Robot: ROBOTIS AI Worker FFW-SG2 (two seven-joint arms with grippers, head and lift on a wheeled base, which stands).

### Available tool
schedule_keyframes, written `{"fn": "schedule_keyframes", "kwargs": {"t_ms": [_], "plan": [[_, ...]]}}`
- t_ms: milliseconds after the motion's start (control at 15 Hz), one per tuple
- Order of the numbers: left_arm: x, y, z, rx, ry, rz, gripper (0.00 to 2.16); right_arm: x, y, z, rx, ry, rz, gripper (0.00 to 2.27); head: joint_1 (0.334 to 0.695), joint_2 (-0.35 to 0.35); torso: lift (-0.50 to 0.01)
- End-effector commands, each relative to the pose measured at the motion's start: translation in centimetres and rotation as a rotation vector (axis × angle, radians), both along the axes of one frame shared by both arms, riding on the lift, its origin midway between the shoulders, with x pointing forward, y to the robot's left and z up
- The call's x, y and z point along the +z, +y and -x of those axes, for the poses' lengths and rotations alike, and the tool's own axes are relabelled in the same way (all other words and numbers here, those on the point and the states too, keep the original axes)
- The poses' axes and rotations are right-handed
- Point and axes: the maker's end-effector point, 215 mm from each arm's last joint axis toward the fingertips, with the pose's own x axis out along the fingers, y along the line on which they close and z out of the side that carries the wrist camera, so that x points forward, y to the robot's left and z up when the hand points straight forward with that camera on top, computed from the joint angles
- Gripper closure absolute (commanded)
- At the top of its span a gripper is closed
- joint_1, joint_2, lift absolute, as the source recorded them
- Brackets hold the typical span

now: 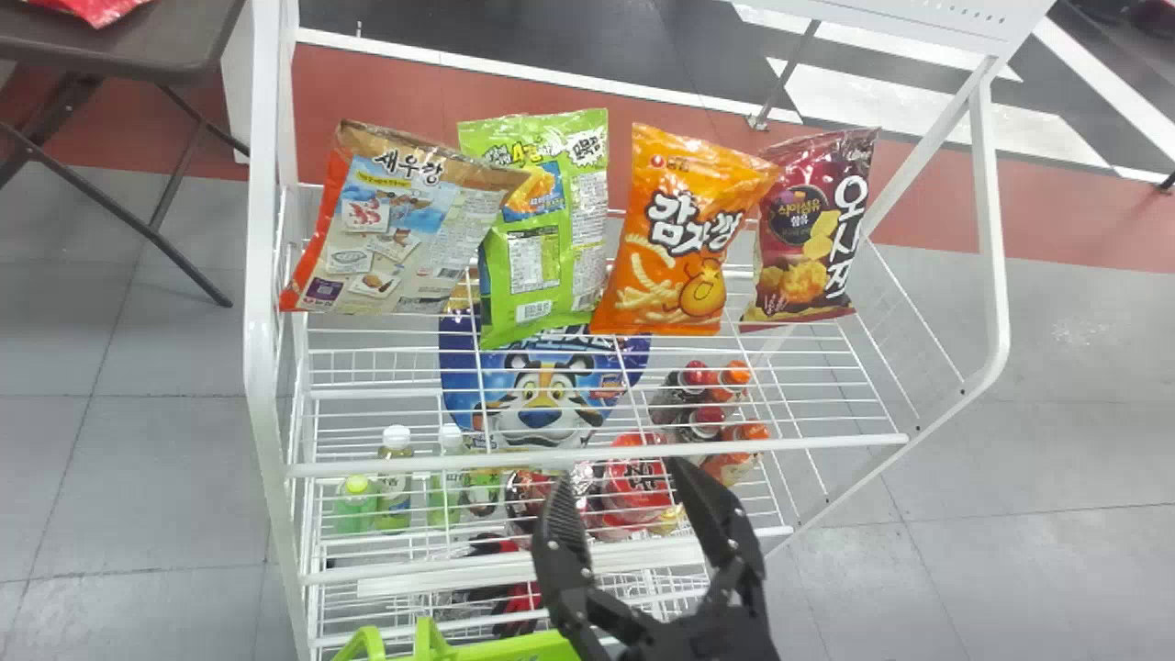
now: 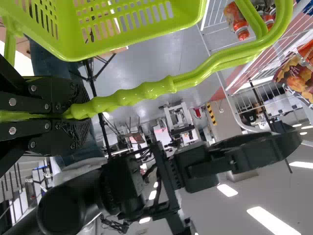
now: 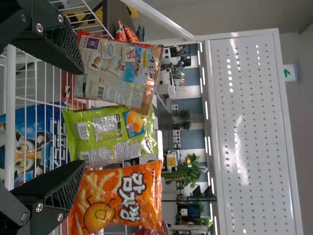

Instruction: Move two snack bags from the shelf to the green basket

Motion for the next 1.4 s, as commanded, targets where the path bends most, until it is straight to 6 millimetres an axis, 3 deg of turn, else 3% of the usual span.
{"fn": "schedule_keyframes", "kwargs": {"t_ms": [0, 333, 533, 933, 1333], "plan": [[-0.2, 0.0, 0.1, 0.000, 0.003, -0.004, 2.13, -1.6, 1.5, -2.3, 0.031, 0.032, 0.010, 0.19, 0.695, -0.350, -0.013], [-0.8, 0.1, 0.2, -0.008, 0.011, -0.025, 2.13, -3.1, 4.9, -7.4, 0.103, 0.034, 0.007, 0.18, 0.695, -0.350, -0.013], [-1.9, 0.0, 0.1, -0.047, 0.038, -0.040, 2.13, -3.4, 5.0, -10.2, 0.087, 0.018, -0.002, 0.18, 0.695, -0.347, -0.013], [-2.9, 0.6, 0.4, -0.044, 0.061, -0.053, 2.13, -3.9, 7.0, -16.9, 0.125, -0.003, -0.053, 0.18, 0.695, -0.272, -0.013], [-2.9, 1.2, 0.6, -0.038, 0.058, -0.046, 2.13, -4.8, 8.7, -21.5, 0.171, -0.012, -0.026, 0.18, 0.695, -0.179, -0.013]]}}
